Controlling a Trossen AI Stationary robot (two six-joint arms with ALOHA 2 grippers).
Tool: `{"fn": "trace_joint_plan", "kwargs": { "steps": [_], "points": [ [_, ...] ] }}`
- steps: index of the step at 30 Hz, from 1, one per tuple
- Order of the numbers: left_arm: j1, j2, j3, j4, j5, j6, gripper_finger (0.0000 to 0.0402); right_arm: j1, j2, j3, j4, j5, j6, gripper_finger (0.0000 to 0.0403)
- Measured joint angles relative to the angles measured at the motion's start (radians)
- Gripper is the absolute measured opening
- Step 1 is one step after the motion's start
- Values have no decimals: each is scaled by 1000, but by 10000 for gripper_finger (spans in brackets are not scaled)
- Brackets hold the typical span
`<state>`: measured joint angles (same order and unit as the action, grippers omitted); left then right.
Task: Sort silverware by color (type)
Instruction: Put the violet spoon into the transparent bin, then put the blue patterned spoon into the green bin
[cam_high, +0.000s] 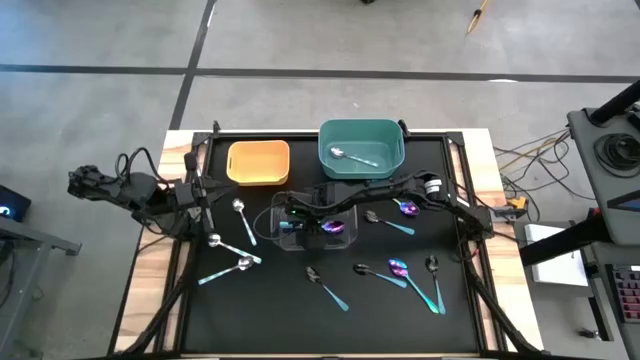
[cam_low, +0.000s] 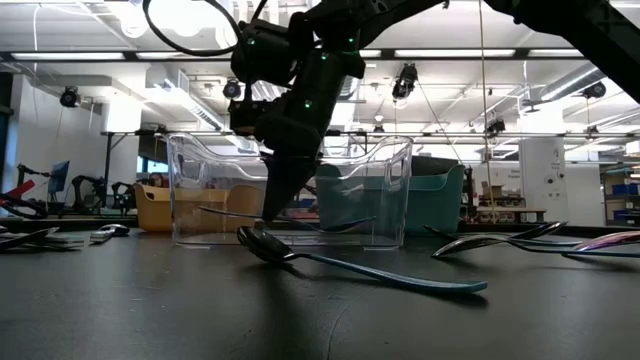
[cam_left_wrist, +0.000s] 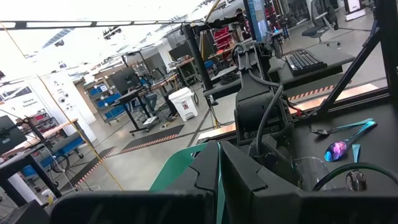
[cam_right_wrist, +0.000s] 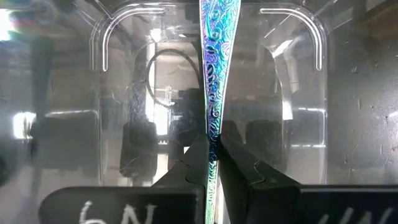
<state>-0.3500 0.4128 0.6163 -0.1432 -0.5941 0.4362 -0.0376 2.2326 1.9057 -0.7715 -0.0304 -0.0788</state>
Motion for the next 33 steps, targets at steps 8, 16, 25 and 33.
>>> {"fn": "trace_joint_plan", "kwargs": {
  "steps": [8,16,25,33],
  "points": [
    [0,0,0,0,0,0,0,0,0,0,0,0,0,42],
    [0,0,0,0,0,0,0,0,-31,-4,-2,23,-4,43],
    [0,0,0,5,0,-87,0,20,-146,-7,-35,15,-54,43],
    [0,4,5,12,1,-268,0,66,-279,-138,7,49,-124,43]
  ]
}}
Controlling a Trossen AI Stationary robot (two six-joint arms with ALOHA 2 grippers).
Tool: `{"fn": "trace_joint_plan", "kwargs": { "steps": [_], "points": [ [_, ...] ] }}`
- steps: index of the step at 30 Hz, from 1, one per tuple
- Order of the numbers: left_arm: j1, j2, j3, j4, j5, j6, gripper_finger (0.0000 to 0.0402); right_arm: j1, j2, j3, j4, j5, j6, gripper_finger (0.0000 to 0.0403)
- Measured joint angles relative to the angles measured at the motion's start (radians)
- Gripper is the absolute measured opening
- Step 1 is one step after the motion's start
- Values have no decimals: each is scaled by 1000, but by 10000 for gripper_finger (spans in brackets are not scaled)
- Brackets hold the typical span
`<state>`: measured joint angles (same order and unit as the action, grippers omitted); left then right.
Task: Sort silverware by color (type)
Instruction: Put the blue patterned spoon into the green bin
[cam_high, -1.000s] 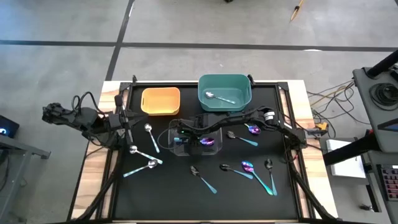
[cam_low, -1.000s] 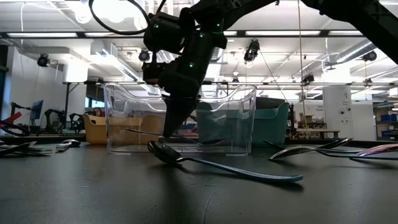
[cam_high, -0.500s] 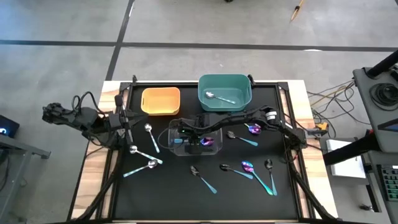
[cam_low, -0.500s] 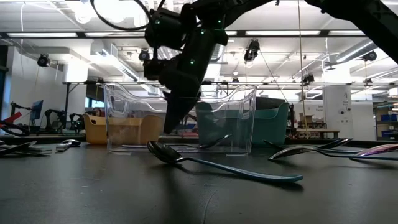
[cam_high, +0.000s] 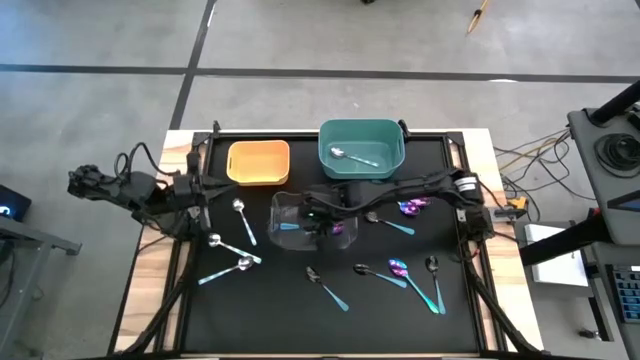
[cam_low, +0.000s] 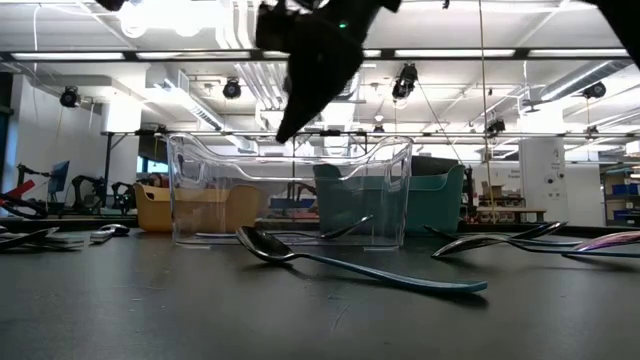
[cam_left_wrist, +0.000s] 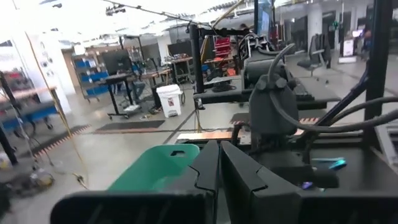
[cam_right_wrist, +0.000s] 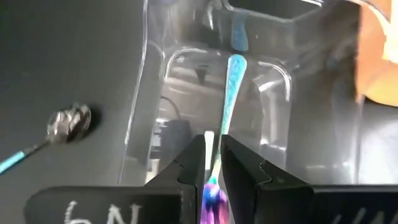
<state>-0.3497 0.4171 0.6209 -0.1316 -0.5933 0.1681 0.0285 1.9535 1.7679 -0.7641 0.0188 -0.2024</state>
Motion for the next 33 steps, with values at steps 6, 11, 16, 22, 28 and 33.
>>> {"fn": "trace_joint_plan", "kwargs": {
  "steps": [6,11,16,22,28,33],
  "points": [
    [0,48,-2,-28,2,-139,0,-1,-179,-244,184,20,18,43],
    [0,117,1,-18,1,-236,0,0,-340,-435,369,41,19,43],
    [0,200,35,-10,-8,-307,0,0,-472,-549,487,72,2,43],
    [0,297,141,-71,-72,-403,0,2,-588,-628,564,98,-37,43],
    [0,385,315,-416,-69,-668,0,2,-680,-688,598,101,-47,43],
    [0,479,496,-844,5,-885,0,2,-724,-706,598,122,-70,43]
  ]
}}
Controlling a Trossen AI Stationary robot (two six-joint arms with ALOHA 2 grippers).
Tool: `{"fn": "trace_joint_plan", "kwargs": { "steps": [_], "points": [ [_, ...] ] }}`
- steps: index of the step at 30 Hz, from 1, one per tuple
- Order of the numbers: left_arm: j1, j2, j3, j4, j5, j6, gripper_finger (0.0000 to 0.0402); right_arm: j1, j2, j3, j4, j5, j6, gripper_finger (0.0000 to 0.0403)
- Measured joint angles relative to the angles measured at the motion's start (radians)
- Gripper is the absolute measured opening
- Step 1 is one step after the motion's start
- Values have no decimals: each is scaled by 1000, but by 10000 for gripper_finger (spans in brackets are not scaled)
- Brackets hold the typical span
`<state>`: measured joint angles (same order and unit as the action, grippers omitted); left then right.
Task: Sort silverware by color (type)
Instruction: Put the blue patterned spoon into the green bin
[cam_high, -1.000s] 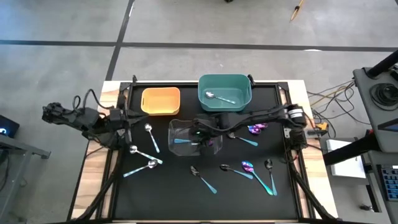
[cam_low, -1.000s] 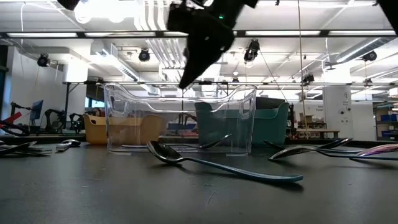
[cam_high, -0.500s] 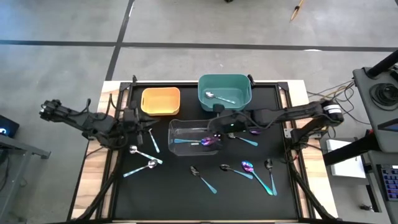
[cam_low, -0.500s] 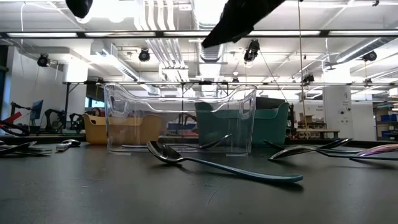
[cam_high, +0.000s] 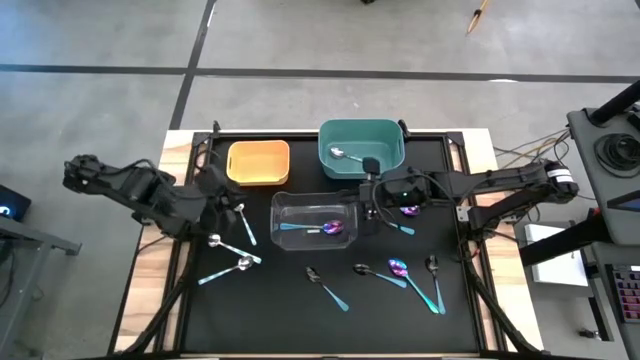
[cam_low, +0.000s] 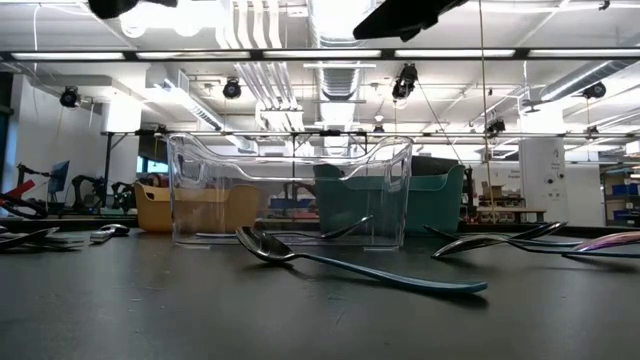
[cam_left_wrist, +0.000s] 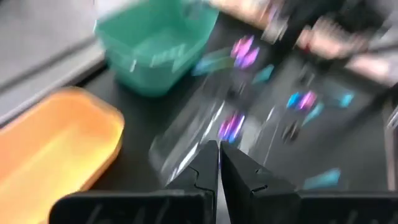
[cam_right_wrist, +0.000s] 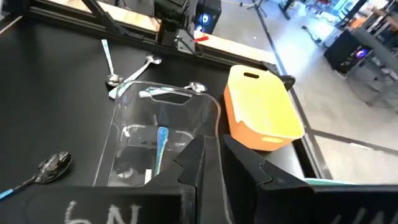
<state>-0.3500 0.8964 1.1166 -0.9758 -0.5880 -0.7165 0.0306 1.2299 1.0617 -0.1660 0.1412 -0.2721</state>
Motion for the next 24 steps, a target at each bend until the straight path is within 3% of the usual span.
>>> {"fn": "trace_joint_plan", "kwargs": {
  "steps": [4,9,14,24],
  "points": [
    [0,71,73,-225,95,-77,0,0,-3,0,0,0,-22,43],
    [0,142,51,-318,252,-81,0,0,-4,0,-1,0,-54,43],
    [-5,207,-41,-318,408,-19,0,0,-4,1,-1,-1,-78,43],
    [-52,301,-214,-182,505,133,0,0,-4,-39,14,-9,-87,43]
  ]
}}
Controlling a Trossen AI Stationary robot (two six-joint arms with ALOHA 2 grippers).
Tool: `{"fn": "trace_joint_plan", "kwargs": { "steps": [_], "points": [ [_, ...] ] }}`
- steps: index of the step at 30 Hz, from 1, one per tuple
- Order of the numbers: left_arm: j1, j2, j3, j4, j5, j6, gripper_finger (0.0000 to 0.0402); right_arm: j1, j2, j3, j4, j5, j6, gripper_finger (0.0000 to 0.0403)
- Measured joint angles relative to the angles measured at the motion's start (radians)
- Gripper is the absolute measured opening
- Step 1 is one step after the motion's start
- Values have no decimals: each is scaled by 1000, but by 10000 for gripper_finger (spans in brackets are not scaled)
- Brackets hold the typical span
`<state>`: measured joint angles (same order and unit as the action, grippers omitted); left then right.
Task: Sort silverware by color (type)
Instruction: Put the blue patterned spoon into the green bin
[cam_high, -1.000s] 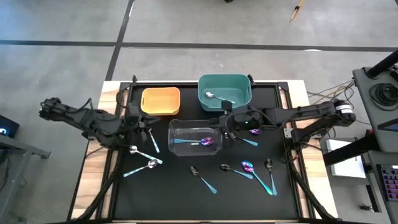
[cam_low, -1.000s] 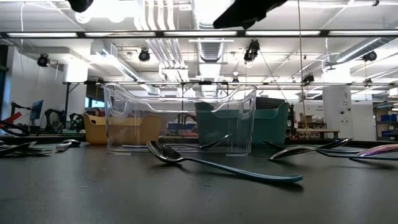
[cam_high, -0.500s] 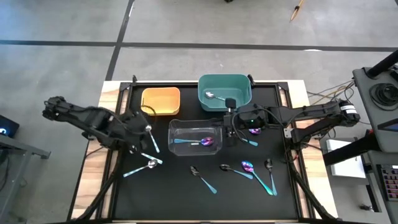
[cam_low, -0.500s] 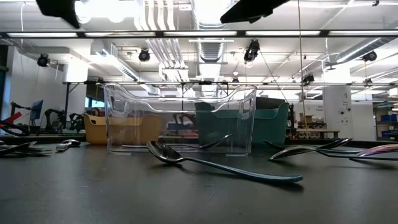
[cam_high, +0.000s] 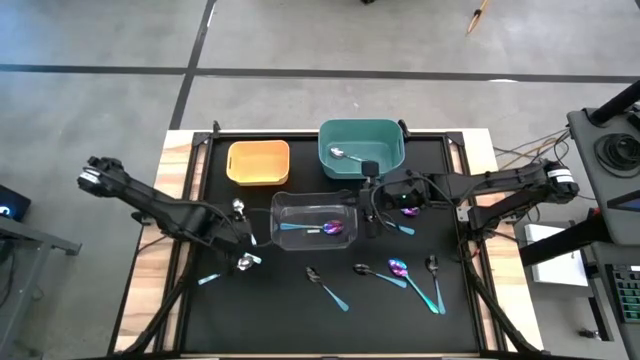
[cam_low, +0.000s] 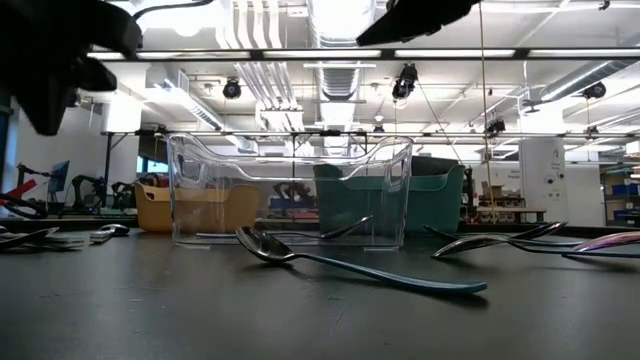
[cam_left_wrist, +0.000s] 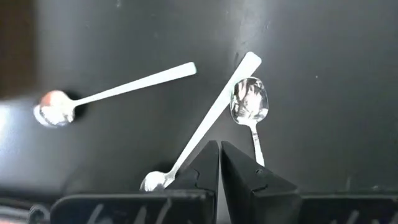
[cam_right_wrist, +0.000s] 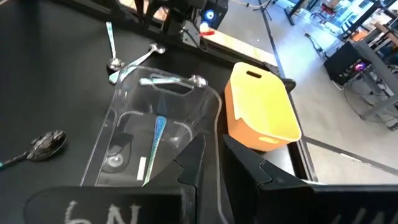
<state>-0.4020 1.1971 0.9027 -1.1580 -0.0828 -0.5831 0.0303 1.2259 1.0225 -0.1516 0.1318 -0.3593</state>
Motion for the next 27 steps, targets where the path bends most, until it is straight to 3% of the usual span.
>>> {"fn": "trace_joint_plan", "kwargs": {
  "steps": [8,27],
  "points": [
    [-48,35,-61,70,24,-12,0,0,0,-89,144,0,-29,43],
    [-62,159,-69,82,24,-36,2,-7,-39,-77,155,0,-116,43]
  ]
}}
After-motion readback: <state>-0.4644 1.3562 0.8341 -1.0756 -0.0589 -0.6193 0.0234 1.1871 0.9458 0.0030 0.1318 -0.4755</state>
